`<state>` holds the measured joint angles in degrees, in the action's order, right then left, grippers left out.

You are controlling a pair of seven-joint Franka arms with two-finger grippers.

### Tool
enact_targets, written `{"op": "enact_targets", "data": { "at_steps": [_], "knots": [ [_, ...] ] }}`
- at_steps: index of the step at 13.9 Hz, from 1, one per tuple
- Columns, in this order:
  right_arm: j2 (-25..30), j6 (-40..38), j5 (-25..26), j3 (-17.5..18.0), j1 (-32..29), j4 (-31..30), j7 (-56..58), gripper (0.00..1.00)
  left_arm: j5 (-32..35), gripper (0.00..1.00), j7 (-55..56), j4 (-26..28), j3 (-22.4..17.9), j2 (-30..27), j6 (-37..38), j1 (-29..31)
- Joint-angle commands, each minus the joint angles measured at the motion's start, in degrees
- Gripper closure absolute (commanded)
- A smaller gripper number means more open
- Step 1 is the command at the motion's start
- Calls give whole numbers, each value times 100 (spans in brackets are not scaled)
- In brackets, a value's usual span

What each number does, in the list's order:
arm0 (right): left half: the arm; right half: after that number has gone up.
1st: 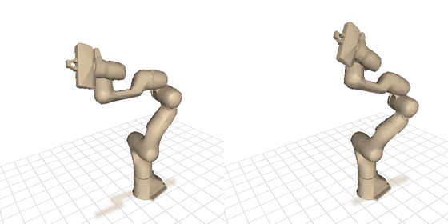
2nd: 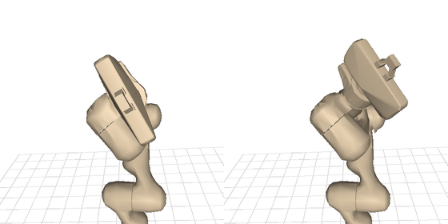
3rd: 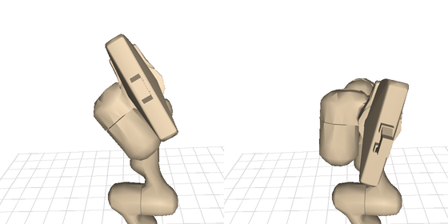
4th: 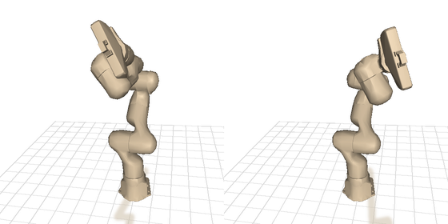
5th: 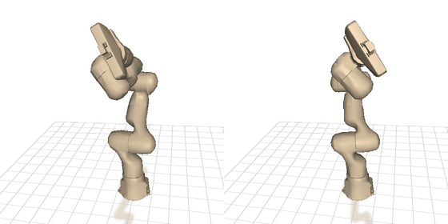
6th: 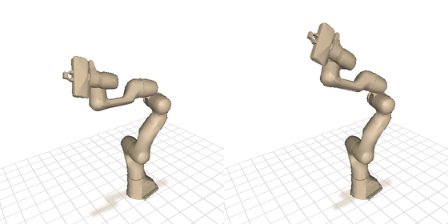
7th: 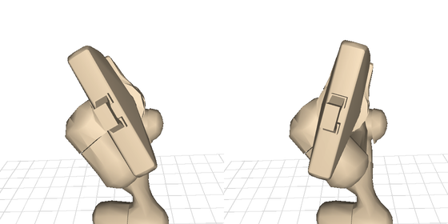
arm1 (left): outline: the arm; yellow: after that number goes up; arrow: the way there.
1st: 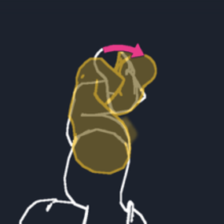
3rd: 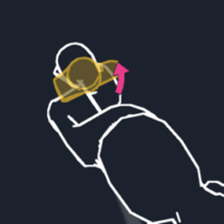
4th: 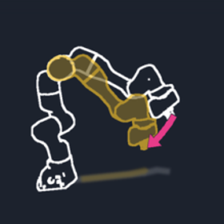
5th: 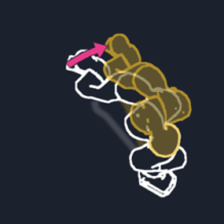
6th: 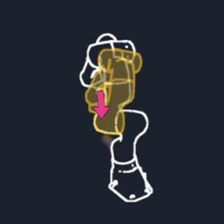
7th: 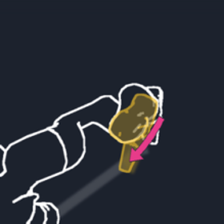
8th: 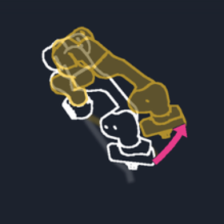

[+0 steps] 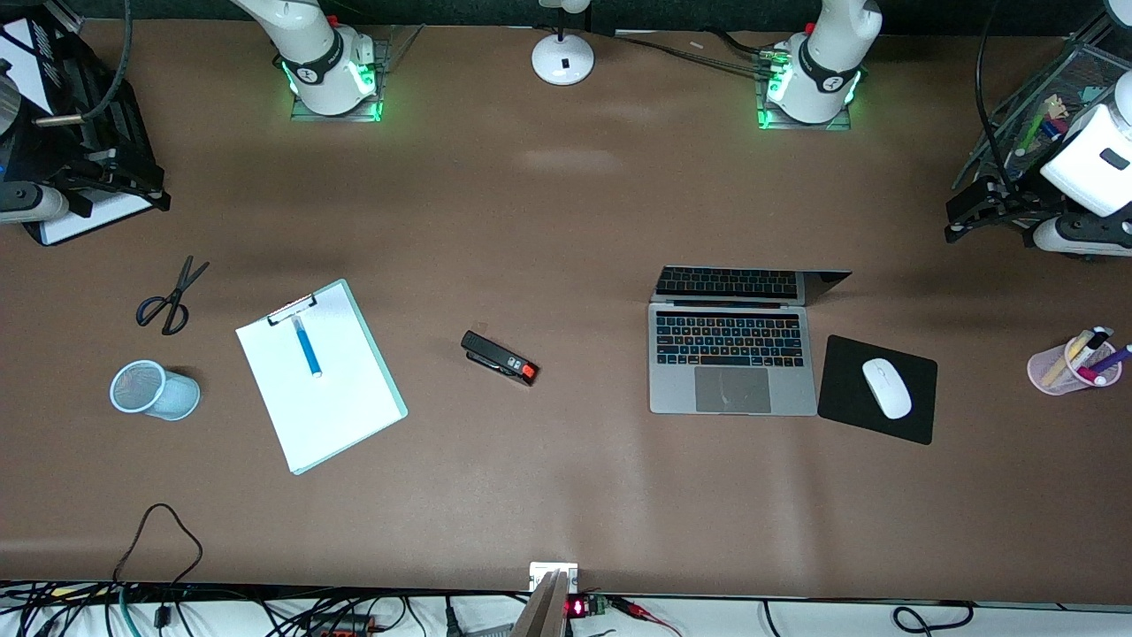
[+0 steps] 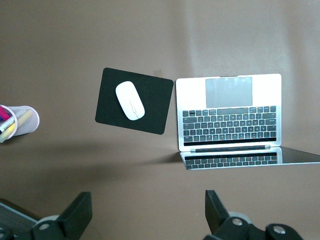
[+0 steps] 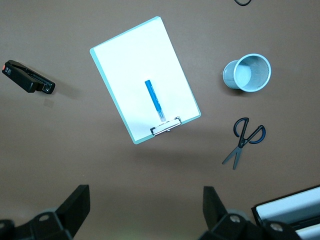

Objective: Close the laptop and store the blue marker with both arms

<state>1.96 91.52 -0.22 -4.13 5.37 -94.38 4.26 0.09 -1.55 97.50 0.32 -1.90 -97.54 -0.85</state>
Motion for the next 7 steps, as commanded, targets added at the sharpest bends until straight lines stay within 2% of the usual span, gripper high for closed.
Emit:
{"op": "enact_targets", "data": {
  "at_steps": [1, 7],
  "knots": [
    [85, 50, 57, 9, -9, -80, -57, 0, -97, 0, -74, -205, -6, 93, 86, -11],
    [-29, 77, 5, 9, -36, -28, -66, 0, -97, 0, -82, -205, -6, 93, 86, 6]
  ]
}}
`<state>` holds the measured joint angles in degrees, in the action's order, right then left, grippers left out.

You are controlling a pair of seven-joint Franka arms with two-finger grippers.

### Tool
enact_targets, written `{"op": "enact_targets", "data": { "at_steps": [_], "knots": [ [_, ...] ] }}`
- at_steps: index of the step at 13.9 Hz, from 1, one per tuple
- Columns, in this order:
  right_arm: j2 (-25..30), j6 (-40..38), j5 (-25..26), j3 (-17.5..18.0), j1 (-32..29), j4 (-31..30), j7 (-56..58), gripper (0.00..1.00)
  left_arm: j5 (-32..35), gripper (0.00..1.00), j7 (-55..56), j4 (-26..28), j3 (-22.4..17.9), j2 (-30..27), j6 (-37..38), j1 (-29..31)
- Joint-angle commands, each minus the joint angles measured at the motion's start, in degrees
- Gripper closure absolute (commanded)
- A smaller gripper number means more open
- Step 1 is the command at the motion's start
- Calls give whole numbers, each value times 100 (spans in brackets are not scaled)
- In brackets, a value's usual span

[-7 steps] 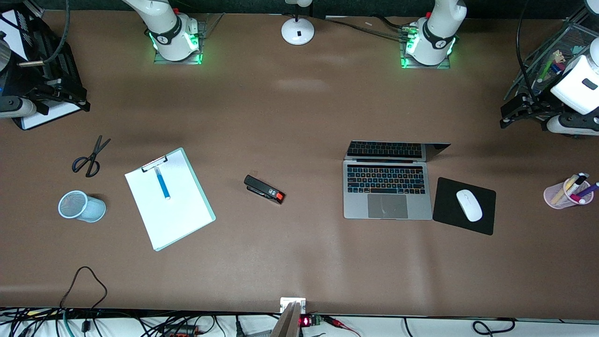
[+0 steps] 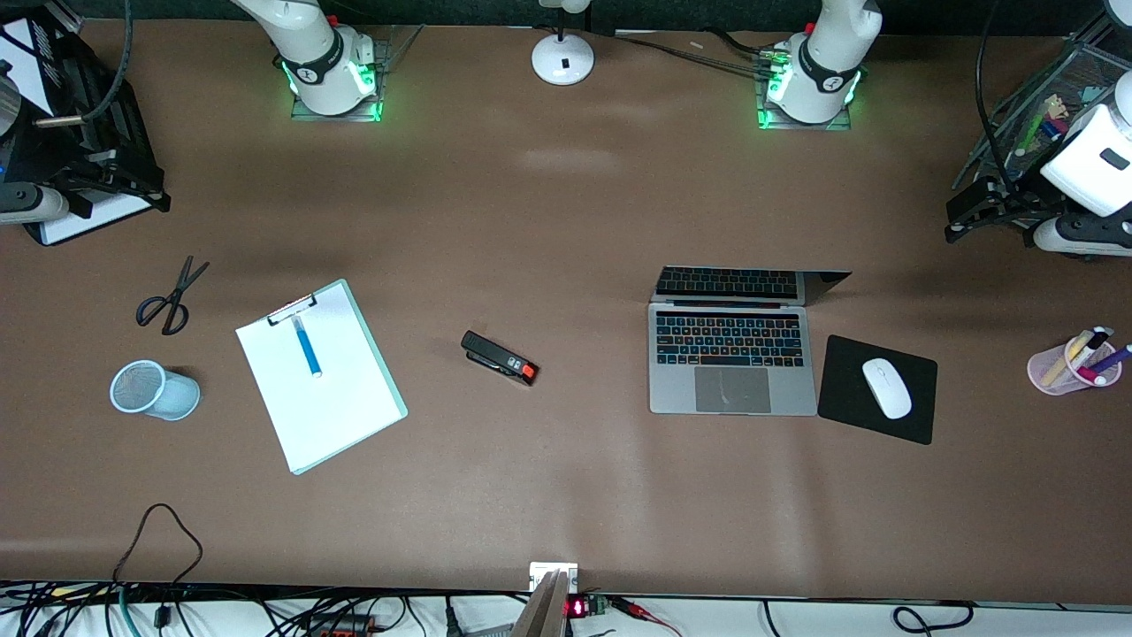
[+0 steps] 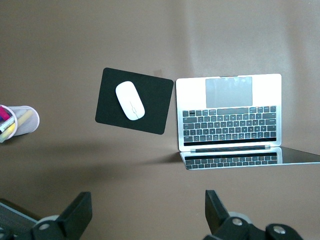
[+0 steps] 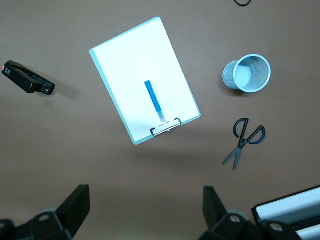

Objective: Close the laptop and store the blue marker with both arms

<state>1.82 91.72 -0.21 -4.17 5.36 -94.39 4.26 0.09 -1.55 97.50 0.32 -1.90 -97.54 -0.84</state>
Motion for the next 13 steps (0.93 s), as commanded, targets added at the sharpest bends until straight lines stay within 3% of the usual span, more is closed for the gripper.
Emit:
{"op": "enact_targets", "data": {
  "at_steps": [1, 10, 13],
  "knots": [
    [-50, 83, -23, 12, -44, -9, -66, 0, -97, 0, -82, -205, -14, 93, 86, 22],
    [-936, 618, -5, 56, 211, -70, 40, 0, -88, 0, -47, -196, -14, 163, 156, -4],
    [-1411, 1022, -32, 56, 211, -88, 725, 0, -88, 0, -47, -196, -14, 216, 165, 23]
  ]
}}
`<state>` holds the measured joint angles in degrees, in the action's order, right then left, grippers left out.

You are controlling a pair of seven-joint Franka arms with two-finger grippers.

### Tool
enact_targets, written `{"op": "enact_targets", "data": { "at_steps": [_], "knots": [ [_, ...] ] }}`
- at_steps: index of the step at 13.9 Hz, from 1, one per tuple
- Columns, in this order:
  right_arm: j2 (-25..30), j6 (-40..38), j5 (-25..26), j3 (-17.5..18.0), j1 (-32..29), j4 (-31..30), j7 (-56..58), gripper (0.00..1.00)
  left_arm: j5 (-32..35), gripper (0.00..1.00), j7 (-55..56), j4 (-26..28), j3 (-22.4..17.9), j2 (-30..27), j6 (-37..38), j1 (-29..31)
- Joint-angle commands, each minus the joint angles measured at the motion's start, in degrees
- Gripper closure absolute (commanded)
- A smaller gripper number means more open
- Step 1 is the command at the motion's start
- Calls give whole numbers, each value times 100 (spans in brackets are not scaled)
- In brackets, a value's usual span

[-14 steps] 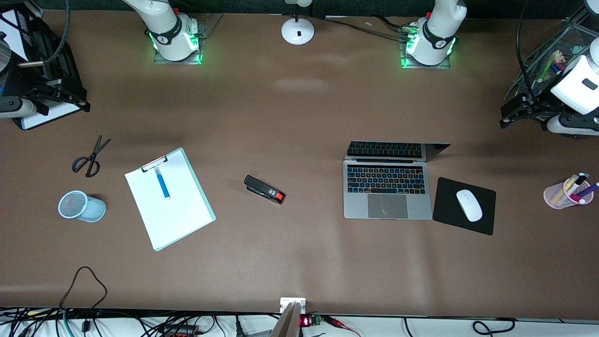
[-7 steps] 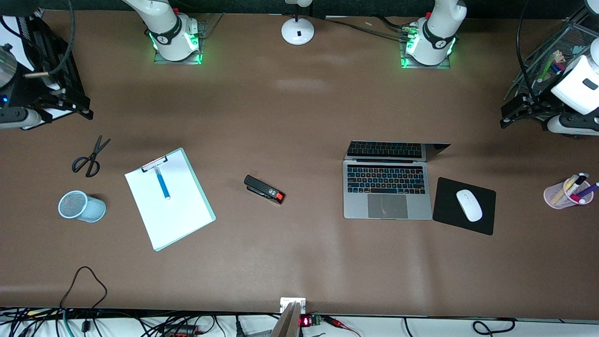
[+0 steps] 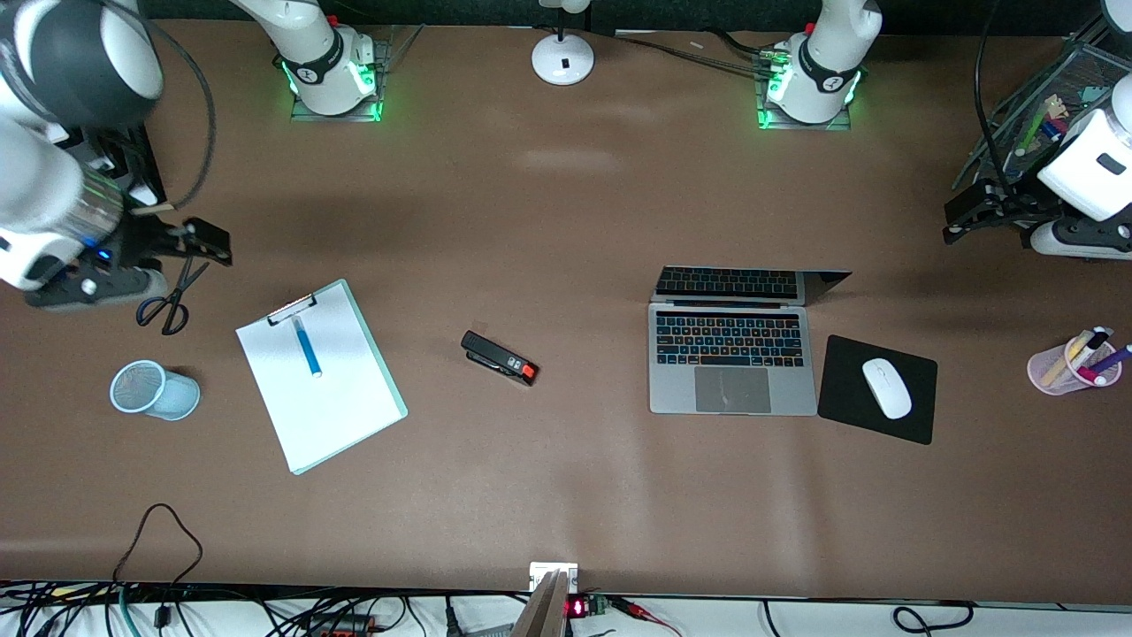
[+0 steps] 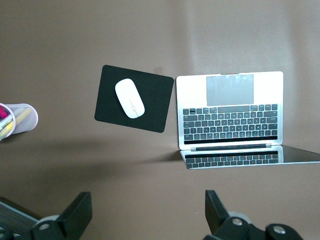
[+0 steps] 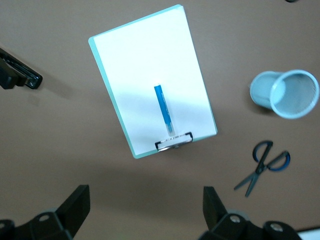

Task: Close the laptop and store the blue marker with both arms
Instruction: 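Reach the right gripper down to the blue marker on the clipboard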

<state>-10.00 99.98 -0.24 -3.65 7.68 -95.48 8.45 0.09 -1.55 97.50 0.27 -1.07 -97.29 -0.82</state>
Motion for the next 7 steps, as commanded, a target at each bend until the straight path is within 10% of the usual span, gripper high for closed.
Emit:
{"op": "enact_targets", "data": {
  "at_steps": [1, 5, 7],
  "knots": [
    [-422, 371, -20, 5, -4, 3, 411, 0, -88, 0, -65, -196, -9, 185, 201, 12],
    [-1160, 969, 15, 5, 119, 20, 1330, 14, -88, 1, -91, -222, -9, 335, 211, 21],
    [-1468, 1391, -11, 5, 119, 21, 1948, 20, -79, 52, -65, -353, -1, 396, 306, -23]
  ]
}}
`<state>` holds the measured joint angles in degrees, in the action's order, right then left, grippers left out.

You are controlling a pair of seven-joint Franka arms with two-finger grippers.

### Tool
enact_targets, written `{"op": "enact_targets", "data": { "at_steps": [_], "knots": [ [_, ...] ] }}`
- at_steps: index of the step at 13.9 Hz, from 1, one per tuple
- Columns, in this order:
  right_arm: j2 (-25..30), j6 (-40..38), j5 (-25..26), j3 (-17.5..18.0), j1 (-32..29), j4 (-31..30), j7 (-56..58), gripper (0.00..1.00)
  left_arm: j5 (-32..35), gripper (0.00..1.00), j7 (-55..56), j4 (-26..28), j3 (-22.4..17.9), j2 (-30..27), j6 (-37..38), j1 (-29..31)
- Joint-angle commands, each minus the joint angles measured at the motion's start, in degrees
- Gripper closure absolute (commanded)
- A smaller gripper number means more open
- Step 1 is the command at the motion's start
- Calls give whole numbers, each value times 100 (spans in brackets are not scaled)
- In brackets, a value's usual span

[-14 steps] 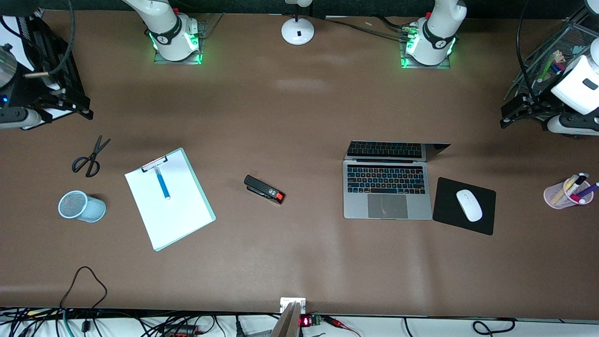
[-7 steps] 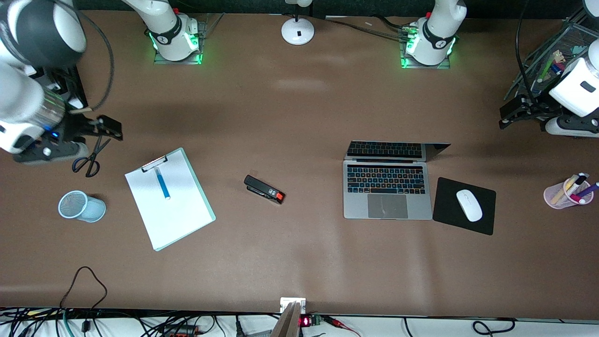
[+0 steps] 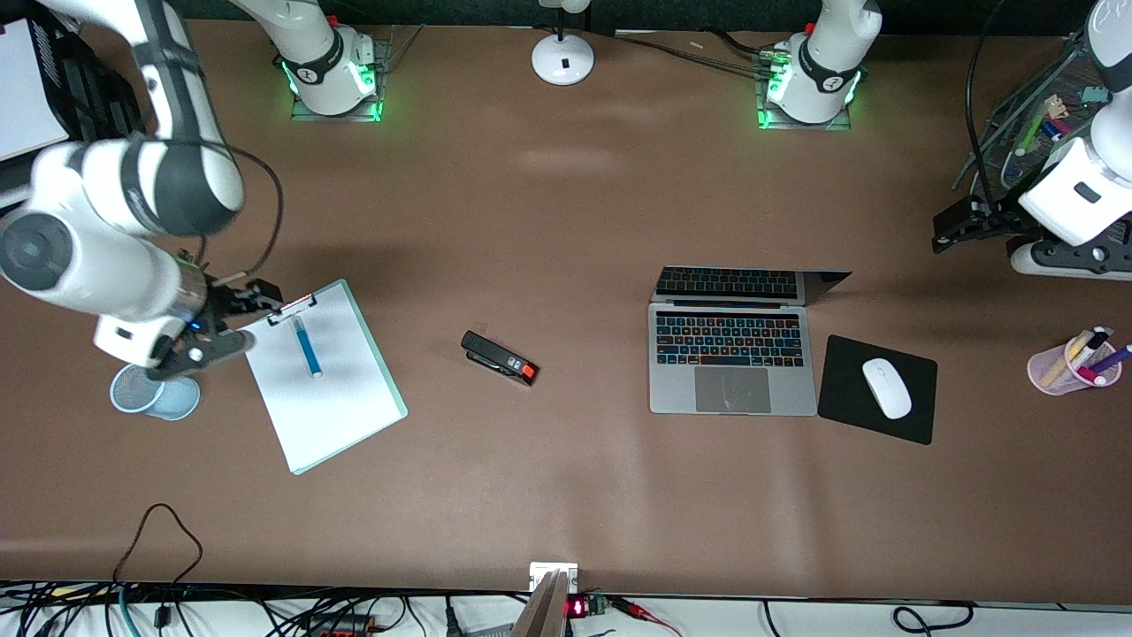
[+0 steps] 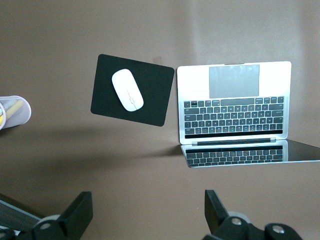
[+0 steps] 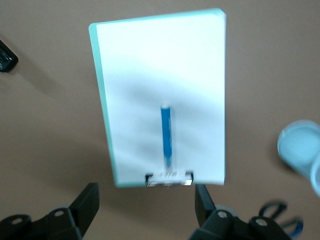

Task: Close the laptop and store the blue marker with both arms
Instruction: 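Reach the right gripper down to the blue marker on the clipboard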

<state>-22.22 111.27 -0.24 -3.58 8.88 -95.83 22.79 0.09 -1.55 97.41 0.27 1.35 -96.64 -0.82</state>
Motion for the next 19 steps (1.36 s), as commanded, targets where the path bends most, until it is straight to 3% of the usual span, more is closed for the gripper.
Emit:
{"op": "enact_targets", "data": {
  "at_steps": [1, 3, 4, 9, 13, 17, 19],
  "knots": [
    [-369, 394, -12, -2, 0, 56, 551, 25, -88, 68, -82, -449, 0, 242, 442, -32],
    [-598, 640, 6, -2, 70, 47, 656, 34, -97, 92, -82, -739, 0, 461, 681, -32],
    [-721, 746, 6, -2, 79, 47, 735, 37, -132, 96, -74, -801, 0, 488, 690, -32],
    [-1196, 1361, 24, -2, 114, 38, 1026, 50, -220, 100, -91, -785, -9, 506, 787, -32],
    [-1477, 1643, 24, -2, 79, 38, 1026, 54, -237, 100, -127, -758, 8, 568, 962, -15],
    [-1610, 1722, 15, -2, 44, 38, 1026, 55, -817, 100, 496, -618, 8, 515, 1200, 3],
    [-1715, 1810, -11, -2, 26, 38, 1009, 55, -826, 100, 943, -600, 253, 445, 1226, 3]
  ]
}}
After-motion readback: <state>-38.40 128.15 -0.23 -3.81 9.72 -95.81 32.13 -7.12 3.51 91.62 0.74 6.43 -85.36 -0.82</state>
